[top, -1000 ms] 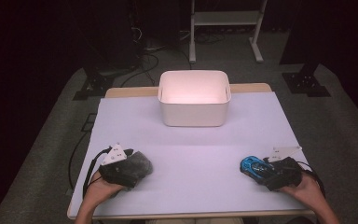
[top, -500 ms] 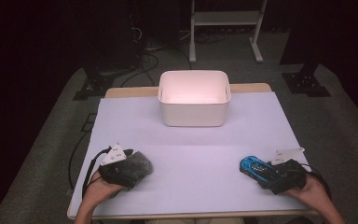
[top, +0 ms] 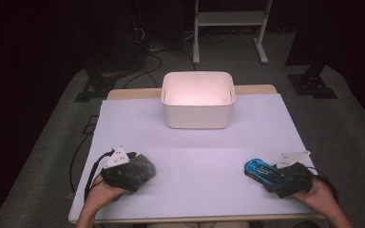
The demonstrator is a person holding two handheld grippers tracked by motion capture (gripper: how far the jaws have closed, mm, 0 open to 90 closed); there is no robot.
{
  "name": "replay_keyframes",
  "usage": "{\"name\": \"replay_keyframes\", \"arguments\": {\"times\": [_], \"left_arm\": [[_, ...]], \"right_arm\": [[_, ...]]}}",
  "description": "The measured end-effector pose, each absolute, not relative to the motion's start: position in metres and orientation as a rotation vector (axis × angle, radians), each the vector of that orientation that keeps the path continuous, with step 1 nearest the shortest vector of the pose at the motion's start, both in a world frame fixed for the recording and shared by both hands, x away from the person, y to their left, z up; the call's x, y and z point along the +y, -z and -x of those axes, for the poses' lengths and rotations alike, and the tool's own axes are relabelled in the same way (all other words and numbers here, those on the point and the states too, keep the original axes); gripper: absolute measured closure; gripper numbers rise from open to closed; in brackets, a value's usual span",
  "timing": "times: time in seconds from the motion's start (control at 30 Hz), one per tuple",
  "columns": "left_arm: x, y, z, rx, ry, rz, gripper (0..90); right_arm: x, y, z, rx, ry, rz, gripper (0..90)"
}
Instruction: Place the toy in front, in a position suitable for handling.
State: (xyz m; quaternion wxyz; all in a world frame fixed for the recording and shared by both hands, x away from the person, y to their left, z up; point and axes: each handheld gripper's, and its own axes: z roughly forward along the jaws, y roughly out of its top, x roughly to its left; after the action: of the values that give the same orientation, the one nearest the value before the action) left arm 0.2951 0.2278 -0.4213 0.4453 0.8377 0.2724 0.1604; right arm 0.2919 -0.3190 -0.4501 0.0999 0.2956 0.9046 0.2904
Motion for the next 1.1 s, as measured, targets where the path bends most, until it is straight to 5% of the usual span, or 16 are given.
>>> {"name": "replay_keyframes", "arguments": {"times": [0.13,0.23,1.1], "left_arm": [[0.2274,0.4214,-0.2951,0.675,-0.396,-2.076,2.7],[0.2266,0.4217,-0.2948,0.673,-0.395,-2.079,2.7],[0.2294,0.4199,-0.2948,0.673,-0.397,-2.074,2.7]], "right_arm": [[-0.3182,0.4493,-0.2922,2.670,-0.846,-0.886,14.6],[-0.3182,0.4470,-0.2917,2.672,-0.846,-0.887,24.7],[-0.3165,0.4453,-0.2923,2.663,-0.852,-0.883,25.1]]}}
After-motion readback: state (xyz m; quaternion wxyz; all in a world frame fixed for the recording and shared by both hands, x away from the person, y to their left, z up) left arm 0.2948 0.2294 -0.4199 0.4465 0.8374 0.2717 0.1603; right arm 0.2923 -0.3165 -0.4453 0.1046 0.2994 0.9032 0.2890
